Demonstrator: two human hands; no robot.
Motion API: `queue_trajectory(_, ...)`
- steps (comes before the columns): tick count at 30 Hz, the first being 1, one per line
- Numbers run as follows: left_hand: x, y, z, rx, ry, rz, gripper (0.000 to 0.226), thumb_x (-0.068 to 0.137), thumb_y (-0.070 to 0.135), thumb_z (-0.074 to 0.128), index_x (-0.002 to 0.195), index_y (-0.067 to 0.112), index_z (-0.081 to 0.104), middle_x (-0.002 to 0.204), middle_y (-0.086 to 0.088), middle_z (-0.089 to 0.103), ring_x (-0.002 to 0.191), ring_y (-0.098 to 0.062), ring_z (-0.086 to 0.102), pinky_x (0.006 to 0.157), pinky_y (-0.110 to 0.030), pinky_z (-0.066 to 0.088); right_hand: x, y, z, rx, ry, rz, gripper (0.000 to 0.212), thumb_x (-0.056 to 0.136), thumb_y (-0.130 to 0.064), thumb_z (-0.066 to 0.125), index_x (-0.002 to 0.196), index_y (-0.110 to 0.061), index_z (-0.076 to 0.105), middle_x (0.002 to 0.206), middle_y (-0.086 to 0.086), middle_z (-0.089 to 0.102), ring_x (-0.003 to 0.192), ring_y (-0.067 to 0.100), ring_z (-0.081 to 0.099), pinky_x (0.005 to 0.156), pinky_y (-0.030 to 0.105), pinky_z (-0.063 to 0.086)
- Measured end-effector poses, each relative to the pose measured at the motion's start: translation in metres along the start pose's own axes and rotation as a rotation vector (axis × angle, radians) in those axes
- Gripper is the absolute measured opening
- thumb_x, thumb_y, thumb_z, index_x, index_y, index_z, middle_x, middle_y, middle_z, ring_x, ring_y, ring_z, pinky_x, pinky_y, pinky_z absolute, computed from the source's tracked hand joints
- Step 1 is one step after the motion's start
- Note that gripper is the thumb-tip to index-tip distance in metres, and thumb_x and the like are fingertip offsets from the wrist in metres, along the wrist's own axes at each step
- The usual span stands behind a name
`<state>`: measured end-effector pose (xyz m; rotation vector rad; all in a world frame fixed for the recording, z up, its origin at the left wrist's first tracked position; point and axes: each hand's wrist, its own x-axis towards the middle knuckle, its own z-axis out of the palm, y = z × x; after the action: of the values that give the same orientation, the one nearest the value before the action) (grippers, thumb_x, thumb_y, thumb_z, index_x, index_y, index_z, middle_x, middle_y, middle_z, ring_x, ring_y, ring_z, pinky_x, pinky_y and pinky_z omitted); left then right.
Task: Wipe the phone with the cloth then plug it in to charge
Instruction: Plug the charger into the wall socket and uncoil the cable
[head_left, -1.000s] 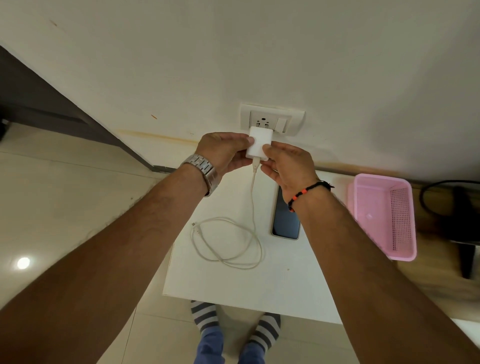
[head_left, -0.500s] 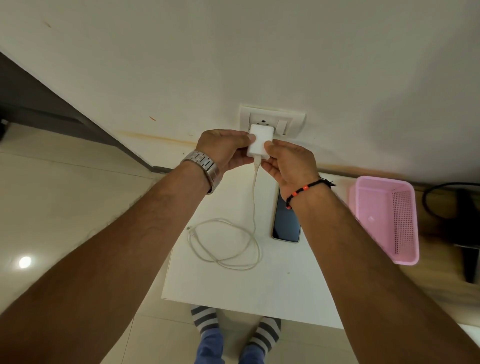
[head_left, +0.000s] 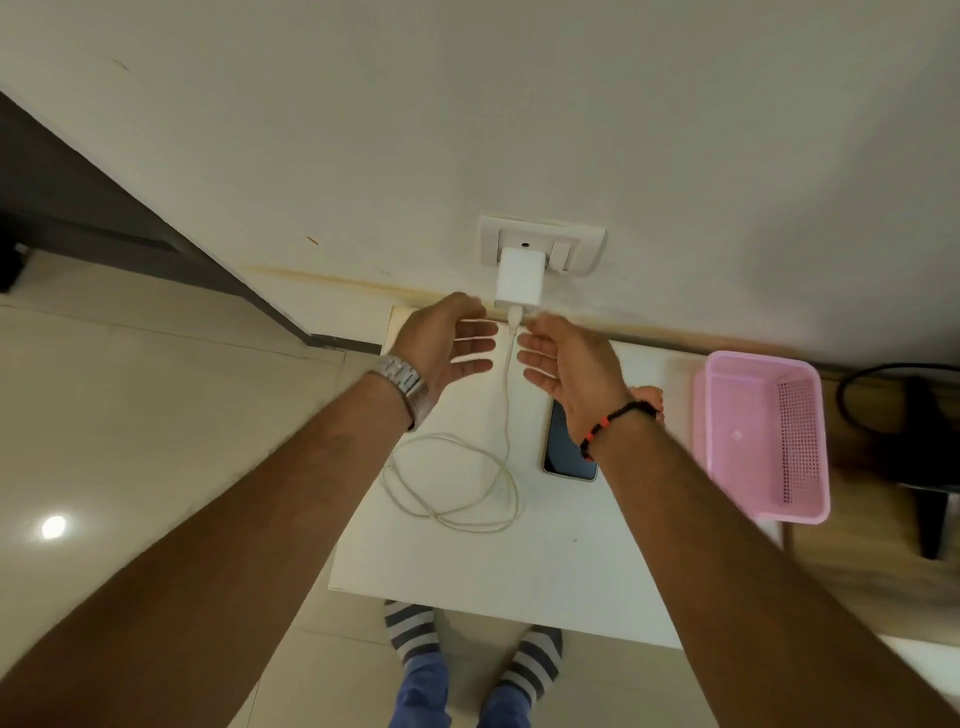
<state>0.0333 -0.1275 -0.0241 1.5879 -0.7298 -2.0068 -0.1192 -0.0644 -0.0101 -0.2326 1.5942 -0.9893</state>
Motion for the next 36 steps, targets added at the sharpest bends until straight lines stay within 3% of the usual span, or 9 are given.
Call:
queue_trajectory(4,-0.02,-0.051,-0.016,0.05,-0.12,-0.055,0.04,0.098,0.021,0.045,0.124,0.004,0.07,0.127,-0.017,0.071,0.116,-0.028,0.064,0.114,-0.054,0.044,-0.02,0.058,-0.007,-0.113,-0.159,0.075,0.027,0.094,-0.03,0.052,0.101,-0.018,0.076,0.098,0.002,0.079,0.101,0.019,0.073,0.101,0.04,0.05)
queue_trajectory(7,-0.028,-0.074,-0.024,0.261,-0.261,0.013,0.029,0.095,0.019,0.056,0.113,0.014,0.078,0.129,-0.003,0.073,0.128,-0.022,0.062,0.11,-0.046,0.044,-0.028,0.094,-0.013,-0.26,-0.229,0.062,0.024,0.089,-0.029,0.058,0.097,-0.018,0.077,0.095,-0.001,0.079,0.097,0.013,0.073,0.1,0.036,0.047)
queue_trajectory(10,-0.026,-0.08,-0.03,0.457,-0.251,0.073,0.016,0.1,0.021,0.06,0.096,0.017,0.075,0.113,0.0,0.079,0.116,-0.016,0.07,0.101,-0.039,0.047,-0.032,0.119,-0.02,-0.406,-0.249,0.024,0.019,0.093,-0.03,0.062,0.095,-0.016,0.075,0.09,0.003,0.077,0.091,0.016,0.072,0.091,0.033,0.049)
queue_trajectory(13,-0.021,-0.071,-0.047,0.254,-0.178,-0.001,0.019,0.107,0.019,0.049,0.1,0.013,0.065,0.09,-0.01,0.077,0.107,-0.031,0.075,0.108,-0.055,0.049,-0.035,0.132,-0.027,-0.485,-0.252,0.007,0.02,0.097,-0.032,0.061,0.094,-0.019,0.076,0.078,0.001,0.074,0.083,0.019,0.073,0.088,0.035,0.056)
queue_trajectory(19,-0.023,-0.069,-0.058,0.439,-0.43,-0.132,0.041,0.083,0.024,0.072,0.122,0.015,0.074,0.129,-0.006,0.073,0.123,-0.022,0.066,0.107,-0.046,0.052,-0.042,0.134,-0.024,-0.259,-0.349,0.167,0.041,0.103,-0.039,0.051,0.096,-0.01,0.078,0.082,0.009,0.073,0.087,0.028,0.075,0.087,0.038,0.061)
queue_trajectory(22,-0.03,-0.083,-0.047,0.623,-0.516,-0.032,0.023,0.092,0.034,0.071,0.11,0.022,0.08,0.119,-0.015,0.075,0.092,-0.019,0.069,0.09,-0.037,0.057,-0.043,0.129,-0.007,-0.311,-0.393,0.206,0.043,0.102,-0.044,0.05,0.095,-0.01,0.075,0.078,0.006,0.072,0.084,0.026,0.076,0.086,0.038,0.061)
queue_trajectory(24,-0.03,-0.086,-0.045,0.68,-0.446,0.071,0.02,0.098,0.028,0.065,0.101,0.015,0.081,0.104,-0.022,0.077,0.071,-0.022,0.065,0.08,-0.04,0.056,-0.045,0.127,0.0,-0.319,-0.404,0.217,0.041,0.103,-0.043,0.05,0.099,-0.01,0.072,0.079,0.006,0.072,0.088,0.027,0.076,0.091,0.041,0.059)
queue_trajectory(29,-0.019,-0.08,-0.06,0.47,-0.211,-0.033,0.024,0.105,0.027,0.056,0.108,0.011,0.074,0.079,-0.011,0.072,0.083,-0.036,0.078,0.084,-0.051,0.064,-0.056,0.133,-0.012,-0.303,-0.453,0.253,0.038,0.1,-0.041,0.057,0.1,-0.007,0.073,0.076,0.007,0.068,0.078,0.022,0.072,0.087,0.035,0.06)
queue_trajectory(36,0.004,-0.057,-0.073,0.217,0.086,0.03,0.025,0.094,0.029,0.073,0.112,0.012,0.075,0.08,-0.003,0.056,0.053,-0.012,0.054,0.062,-0.036,0.062,-0.061,0.136,-0.036,-0.457,-0.405,0.304,0.038,0.1,-0.043,0.054,0.091,-0.011,0.072,0.06,-0.003,0.056,0.056,0.013,0.057,0.075,0.032,0.061)
